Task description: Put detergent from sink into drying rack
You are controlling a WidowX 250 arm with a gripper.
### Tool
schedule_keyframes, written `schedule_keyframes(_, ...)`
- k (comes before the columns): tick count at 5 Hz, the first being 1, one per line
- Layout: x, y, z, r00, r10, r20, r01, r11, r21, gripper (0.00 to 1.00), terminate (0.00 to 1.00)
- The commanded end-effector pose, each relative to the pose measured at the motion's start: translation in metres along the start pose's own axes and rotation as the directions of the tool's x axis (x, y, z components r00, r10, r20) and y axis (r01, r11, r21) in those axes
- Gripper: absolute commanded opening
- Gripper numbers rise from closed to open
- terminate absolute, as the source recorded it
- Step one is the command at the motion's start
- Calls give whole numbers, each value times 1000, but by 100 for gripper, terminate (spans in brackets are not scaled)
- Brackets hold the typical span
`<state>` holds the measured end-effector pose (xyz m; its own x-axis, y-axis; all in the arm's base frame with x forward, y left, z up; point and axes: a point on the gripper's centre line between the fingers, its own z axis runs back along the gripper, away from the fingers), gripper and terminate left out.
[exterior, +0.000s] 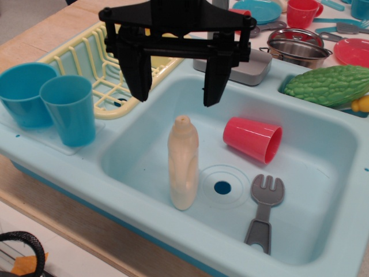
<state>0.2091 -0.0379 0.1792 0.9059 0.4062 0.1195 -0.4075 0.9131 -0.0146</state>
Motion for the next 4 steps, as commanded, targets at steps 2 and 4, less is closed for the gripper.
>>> schedule_keyframes(2,-2,-2,-19,999,-5,-34,4,1000,-18,100,0)
schedule_keyframes(4,0,-6,-41,999,-12,-48,9,998,-54,100,0)
